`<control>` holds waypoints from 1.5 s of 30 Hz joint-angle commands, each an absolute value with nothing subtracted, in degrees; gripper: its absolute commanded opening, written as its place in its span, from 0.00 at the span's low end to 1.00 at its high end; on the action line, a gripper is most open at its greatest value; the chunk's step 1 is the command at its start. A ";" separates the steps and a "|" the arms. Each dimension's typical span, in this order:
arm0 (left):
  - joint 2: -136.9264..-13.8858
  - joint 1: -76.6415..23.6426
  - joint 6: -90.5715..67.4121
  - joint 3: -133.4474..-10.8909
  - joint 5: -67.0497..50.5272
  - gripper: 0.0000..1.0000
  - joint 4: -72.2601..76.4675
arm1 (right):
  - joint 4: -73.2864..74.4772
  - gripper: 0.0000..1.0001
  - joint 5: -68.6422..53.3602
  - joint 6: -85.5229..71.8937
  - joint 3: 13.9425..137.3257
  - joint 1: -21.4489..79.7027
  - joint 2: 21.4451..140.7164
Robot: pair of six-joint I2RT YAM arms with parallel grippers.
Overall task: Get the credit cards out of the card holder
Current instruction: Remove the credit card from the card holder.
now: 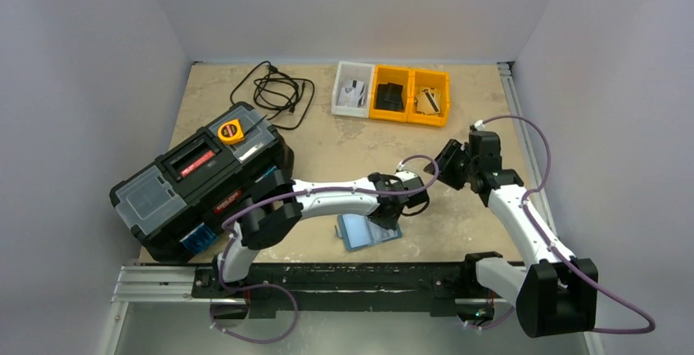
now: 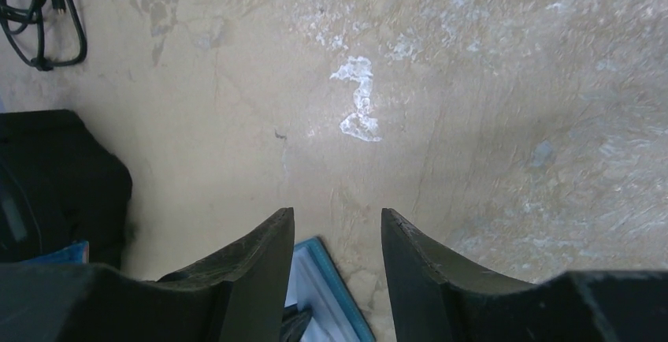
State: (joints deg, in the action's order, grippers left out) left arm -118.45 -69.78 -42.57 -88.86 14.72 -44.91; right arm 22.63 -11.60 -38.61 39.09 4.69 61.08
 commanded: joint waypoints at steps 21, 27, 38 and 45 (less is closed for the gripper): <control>-93.68 -65.98 -47.57 -60.04 6.77 0.00 -19.33 | 8.61 0.21 -13.71 -50.30 27.17 31.97 62.52; -91.95 -65.66 -49.18 -55.41 5.98 0.00 -14.56 | 4.00 0.18 -12.61 -53.08 26.55 37.71 67.48; -89.16 -65.66 -50.06 -53.39 9.06 0.07 -16.51 | 0.30 0.15 -11.78 -54.64 28.41 42.45 74.07; -85.47 -65.69 -51.57 -52.70 12.92 0.34 -22.63 | 0.33 0.15 -13.54 -54.16 30.25 44.01 75.22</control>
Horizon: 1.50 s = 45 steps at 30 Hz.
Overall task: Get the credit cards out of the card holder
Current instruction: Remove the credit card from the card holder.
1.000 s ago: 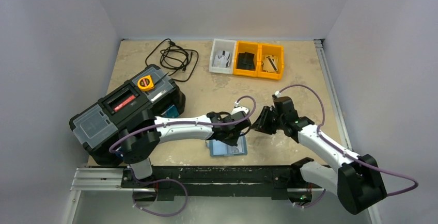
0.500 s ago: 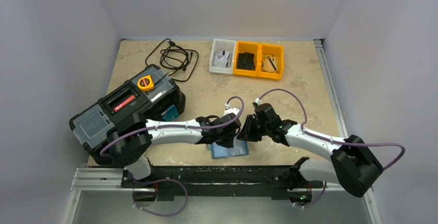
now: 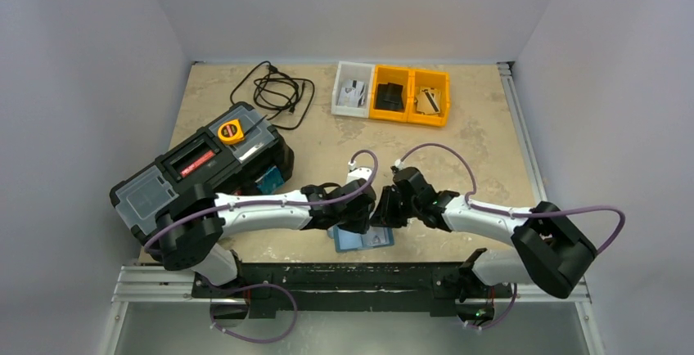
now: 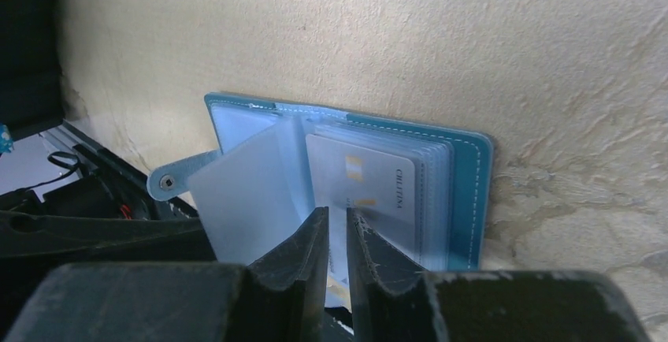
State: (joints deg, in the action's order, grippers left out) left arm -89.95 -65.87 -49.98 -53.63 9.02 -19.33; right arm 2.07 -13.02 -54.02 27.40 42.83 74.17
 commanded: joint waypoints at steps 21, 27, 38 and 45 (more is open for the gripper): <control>-74.49 -64.17 -55.87 -50.37 9.28 0.34 -30.99 | -0.80 0.14 -10.05 -57.58 35.65 53.09 82.82; -75.97 -58.29 -59.30 -44.81 -4.08 0.27 -17.88 | 5.98 0.24 -5.60 -58.72 35.85 53.06 75.14; -85.53 -56.33 -61.83 -44.11 -13.55 0.26 -6.65 | 18.32 0.28 4.29 -58.01 34.27 51.89 67.28; -90.27 -55.25 -63.52 -41.02 -15.30 0.26 0.92 | 21.90 0.29 7.93 -55.24 34.79 51.85 68.28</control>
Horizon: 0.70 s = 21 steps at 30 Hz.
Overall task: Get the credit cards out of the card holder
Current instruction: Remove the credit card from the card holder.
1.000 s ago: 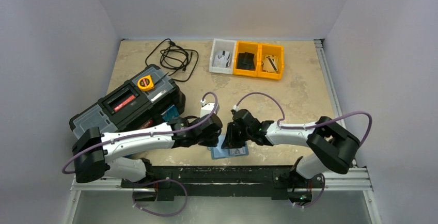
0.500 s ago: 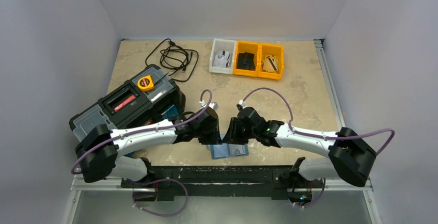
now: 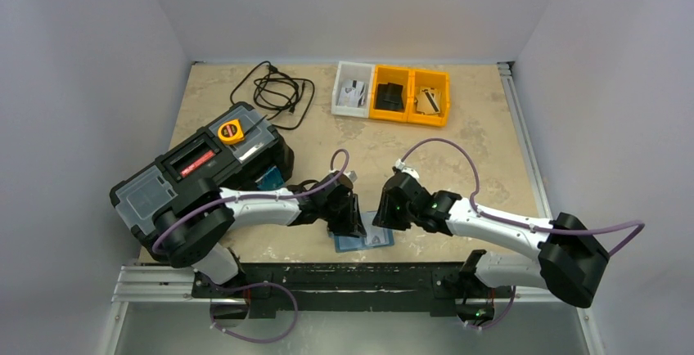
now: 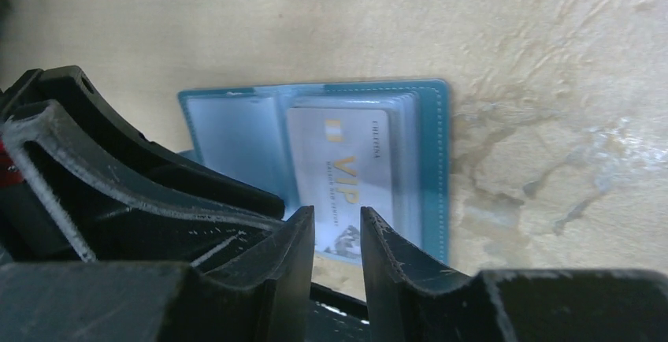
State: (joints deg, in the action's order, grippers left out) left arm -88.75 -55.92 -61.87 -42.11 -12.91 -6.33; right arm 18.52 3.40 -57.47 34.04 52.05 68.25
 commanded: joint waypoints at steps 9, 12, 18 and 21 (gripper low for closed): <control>-93.36 -54.67 -63.89 -40.30 -16.01 0.26 3.40 | 22.84 0.29 9.92 -53.75 35.17 51.84 71.26; -94.14 -54.56 -64.35 -39.92 -16.35 0.26 4.43 | 22.11 0.29 10.35 -52.93 35.08 51.88 72.49; -94.70 -54.45 -64.43 -40.11 -16.70 0.25 5.10 | 21.10 0.17 9.27 -52.66 34.70 51.94 73.34; -95.08 -54.32 -64.50 -40.34 -17.03 0.25 5.39 | 20.94 0.14 8.57 -52.48 34.63 52.03 73.10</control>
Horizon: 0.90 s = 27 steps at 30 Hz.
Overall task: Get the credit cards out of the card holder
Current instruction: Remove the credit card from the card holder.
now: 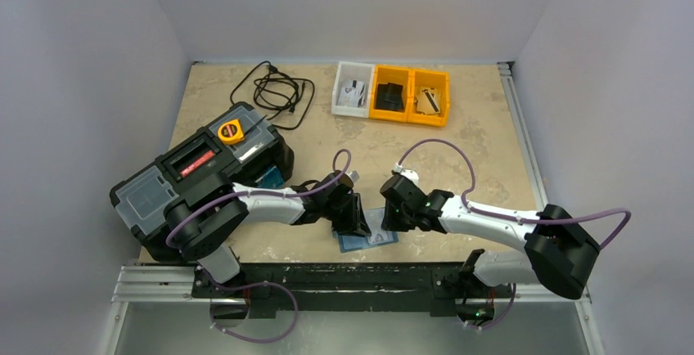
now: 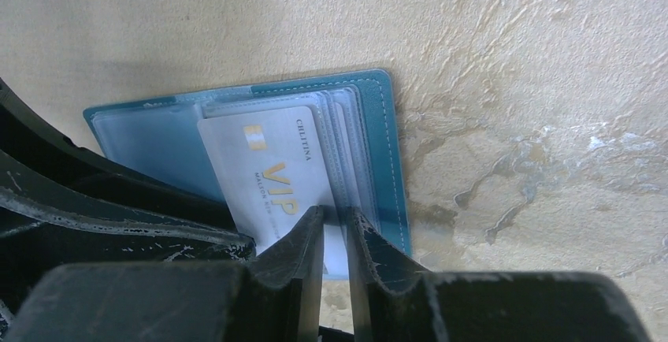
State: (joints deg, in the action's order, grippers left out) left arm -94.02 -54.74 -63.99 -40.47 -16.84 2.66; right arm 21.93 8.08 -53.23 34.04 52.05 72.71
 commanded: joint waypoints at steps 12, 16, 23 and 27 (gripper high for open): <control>-95.13 -54.32 -65.20 -40.27 -18.12 0.17 6.86 | 20.48 0.13 6.91 -52.72 34.88 52.99 73.63; -94.54 -54.32 -65.61 -39.65 -18.67 0.10 7.74 | 20.66 0.12 7.27 -53.53 34.31 52.99 74.09; -92.59 -54.16 -65.79 -38.35 -19.09 0.00 7.82 | 20.76 0.09 6.59 -55.10 32.68 52.91 75.22; -91.76 -53.99 -65.57 -37.81 -19.46 0.00 8.04 | 20.63 0.05 6.84 -55.57 31.99 52.84 76.31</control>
State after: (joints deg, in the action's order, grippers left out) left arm -93.91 -54.11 -65.49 -38.48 -18.41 5.34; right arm 21.08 7.46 -53.95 34.02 52.45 73.56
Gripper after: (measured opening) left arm 0.063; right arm 0.073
